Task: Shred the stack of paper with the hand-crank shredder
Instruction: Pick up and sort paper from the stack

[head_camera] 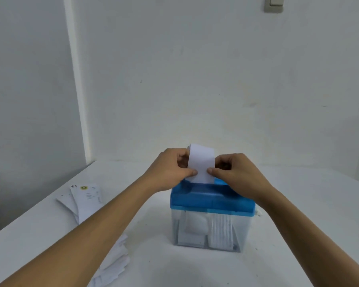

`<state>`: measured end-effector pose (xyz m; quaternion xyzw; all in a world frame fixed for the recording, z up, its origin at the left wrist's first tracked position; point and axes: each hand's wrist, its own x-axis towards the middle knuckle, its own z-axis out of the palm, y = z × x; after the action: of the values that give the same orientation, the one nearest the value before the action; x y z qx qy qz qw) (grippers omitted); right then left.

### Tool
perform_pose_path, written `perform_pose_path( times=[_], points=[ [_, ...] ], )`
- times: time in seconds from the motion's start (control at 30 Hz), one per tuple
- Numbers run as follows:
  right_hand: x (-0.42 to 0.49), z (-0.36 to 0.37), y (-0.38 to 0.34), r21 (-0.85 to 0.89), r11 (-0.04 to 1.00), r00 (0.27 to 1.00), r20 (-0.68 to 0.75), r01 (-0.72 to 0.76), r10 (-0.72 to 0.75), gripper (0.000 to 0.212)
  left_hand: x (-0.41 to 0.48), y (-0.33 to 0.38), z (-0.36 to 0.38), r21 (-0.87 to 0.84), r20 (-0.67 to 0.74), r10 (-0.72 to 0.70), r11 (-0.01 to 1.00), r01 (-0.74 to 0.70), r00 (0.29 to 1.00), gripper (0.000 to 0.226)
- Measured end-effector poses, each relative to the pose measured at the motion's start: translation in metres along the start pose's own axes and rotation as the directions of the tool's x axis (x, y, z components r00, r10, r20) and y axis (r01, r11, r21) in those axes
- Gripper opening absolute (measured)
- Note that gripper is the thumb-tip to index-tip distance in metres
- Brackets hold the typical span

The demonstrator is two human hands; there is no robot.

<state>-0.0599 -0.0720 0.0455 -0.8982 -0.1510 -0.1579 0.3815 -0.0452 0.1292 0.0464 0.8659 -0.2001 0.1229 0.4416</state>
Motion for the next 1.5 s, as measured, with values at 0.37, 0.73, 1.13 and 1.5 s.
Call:
perform_pose_path(
  times=[0.37,0.73,1.13,1.5],
  points=[
    [-0.003,0.004,0.003,0.090,0.996,0.998,-0.060,-0.014,0.019,0.011,-0.003,-0.004,-0.001,-0.003,0.009,-0.067,0.998,0.067,0.998,0.004],
    [-0.004,0.006,0.005,0.062,0.998,0.998,-0.056,0.000,0.003,0.012,-0.009,-0.003,-0.001,0.076,-0.030,-0.063,0.995,0.065,0.998,0.005],
    [-0.004,0.009,0.003,-0.014,1.000,0.998,-0.062,0.004,-0.005,0.013,-0.014,-0.003,0.007,0.105,-0.038,-0.045,0.993,0.048,0.998,0.011],
    [-0.009,-0.004,0.003,-0.081,0.996,0.993,-0.113,0.023,-0.032,0.022,-0.021,-0.001,0.027,0.006,-0.112,-0.052,0.999,0.053,0.992,0.069]
  ],
)
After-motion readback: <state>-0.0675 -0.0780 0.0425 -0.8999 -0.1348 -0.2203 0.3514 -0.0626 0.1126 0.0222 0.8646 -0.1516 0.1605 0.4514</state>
